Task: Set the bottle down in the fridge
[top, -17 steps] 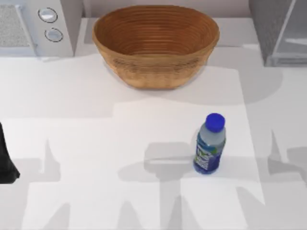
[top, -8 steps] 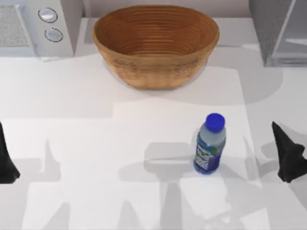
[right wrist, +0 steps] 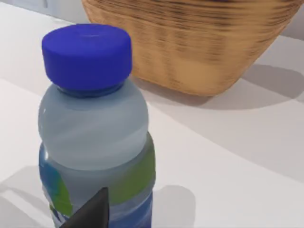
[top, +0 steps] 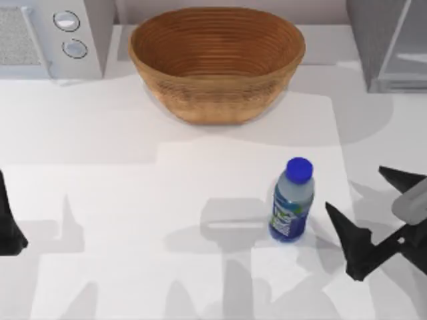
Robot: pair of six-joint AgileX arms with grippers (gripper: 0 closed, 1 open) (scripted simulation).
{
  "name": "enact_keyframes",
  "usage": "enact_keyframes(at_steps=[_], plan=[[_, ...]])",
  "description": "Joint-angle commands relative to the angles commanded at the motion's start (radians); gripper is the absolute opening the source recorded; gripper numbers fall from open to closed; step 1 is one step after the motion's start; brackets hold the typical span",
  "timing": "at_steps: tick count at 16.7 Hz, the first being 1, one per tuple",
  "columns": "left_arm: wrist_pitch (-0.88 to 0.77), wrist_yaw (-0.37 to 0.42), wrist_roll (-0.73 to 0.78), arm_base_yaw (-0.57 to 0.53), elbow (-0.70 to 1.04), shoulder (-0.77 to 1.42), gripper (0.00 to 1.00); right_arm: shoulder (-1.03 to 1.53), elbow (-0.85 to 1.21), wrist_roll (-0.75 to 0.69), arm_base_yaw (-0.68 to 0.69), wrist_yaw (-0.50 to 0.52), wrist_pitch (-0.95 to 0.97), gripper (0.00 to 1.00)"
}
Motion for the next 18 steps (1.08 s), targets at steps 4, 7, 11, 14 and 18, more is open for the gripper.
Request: enact_keyframes(at_steps=[4, 7, 11, 14, 18], plan=[[0.0, 0.0, 0.0, 0.0, 0.0, 0.0, 1.0, 0.198, 0.008, -0.004, 0.052, -0.027, 0.172, 1.0], [0.0, 0.0, 0.0, 0.0, 0.0, 0.0, 1.0, 0.307, 0.014, -0.005, 0.081, -0.042, 0.269, 1.0], [0.0, 0.0, 0.0, 0.0, 0.0, 0.0, 1.0, 0.39, 0.019, -0.005, 0.104, -0.053, 0.344, 1.0], [0.0, 0.0, 0.0, 0.0, 0.0, 0.0, 1.0, 0.399, 0.02, -0.005, 0.106, -0.055, 0.353, 1.0], [0.0, 0.0, 0.0, 0.0, 0.0, 0.0, 1.0, 0.397, 0.016, -0.005, 0.102, -0.054, 0.351, 1.0]])
